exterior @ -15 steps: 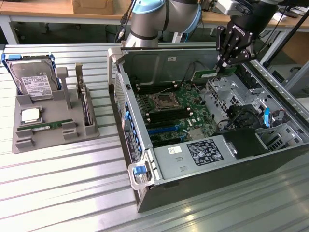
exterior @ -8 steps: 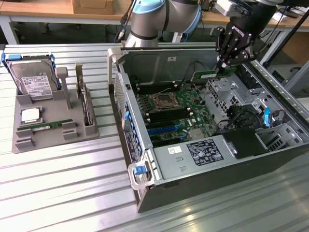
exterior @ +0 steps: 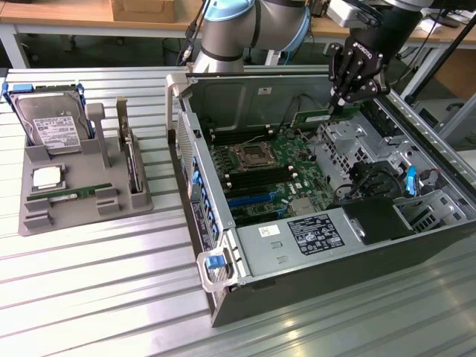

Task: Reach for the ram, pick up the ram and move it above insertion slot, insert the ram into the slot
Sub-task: 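Insert the ram into the slot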

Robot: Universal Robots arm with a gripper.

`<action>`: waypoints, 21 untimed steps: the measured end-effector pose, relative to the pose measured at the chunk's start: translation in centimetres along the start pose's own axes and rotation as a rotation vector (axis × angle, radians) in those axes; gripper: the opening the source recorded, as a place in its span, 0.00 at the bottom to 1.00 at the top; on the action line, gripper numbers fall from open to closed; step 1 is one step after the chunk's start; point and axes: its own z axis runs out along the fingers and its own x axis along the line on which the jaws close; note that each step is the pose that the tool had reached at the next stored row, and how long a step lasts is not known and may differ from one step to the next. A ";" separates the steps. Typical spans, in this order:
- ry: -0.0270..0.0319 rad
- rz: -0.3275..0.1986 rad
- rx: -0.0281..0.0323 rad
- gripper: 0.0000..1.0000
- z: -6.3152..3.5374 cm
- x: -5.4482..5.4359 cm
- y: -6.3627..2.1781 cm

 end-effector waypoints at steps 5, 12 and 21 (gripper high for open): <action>0.0000 0.000 0.0000 0.12 0.36 0.0 0.35; 0.0000 0.000 0.0000 0.12 0.93 0.0 0.78; 0.0000 0.000 0.0000 0.12 1.29 0.0 1.09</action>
